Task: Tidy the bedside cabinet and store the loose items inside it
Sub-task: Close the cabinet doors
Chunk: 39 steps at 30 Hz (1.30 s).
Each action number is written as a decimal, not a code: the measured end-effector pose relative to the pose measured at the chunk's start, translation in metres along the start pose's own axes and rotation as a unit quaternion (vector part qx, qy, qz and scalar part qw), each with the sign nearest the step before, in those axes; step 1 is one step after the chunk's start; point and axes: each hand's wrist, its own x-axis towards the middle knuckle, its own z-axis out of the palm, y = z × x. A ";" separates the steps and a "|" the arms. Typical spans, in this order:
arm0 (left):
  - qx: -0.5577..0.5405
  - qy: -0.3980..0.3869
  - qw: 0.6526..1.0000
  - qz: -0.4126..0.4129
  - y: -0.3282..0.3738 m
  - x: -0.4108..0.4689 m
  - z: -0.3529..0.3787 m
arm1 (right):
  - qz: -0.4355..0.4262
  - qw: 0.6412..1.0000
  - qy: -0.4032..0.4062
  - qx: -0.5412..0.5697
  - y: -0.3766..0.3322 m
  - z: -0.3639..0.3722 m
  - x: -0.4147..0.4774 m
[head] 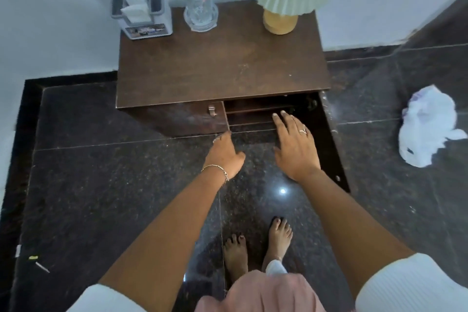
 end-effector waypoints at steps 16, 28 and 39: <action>0.350 -0.064 0.875 0.328 0.131 -0.034 0.160 | 0.313 0.891 -0.003 0.328 0.165 0.044 -0.102; 0.499 -0.146 0.791 0.322 0.129 -0.027 0.204 | 0.246 0.890 -0.086 0.374 0.189 0.061 -0.103; 0.495 -0.129 0.794 0.328 0.118 -0.026 0.216 | 0.248 0.886 -0.009 0.391 0.188 0.083 -0.112</action>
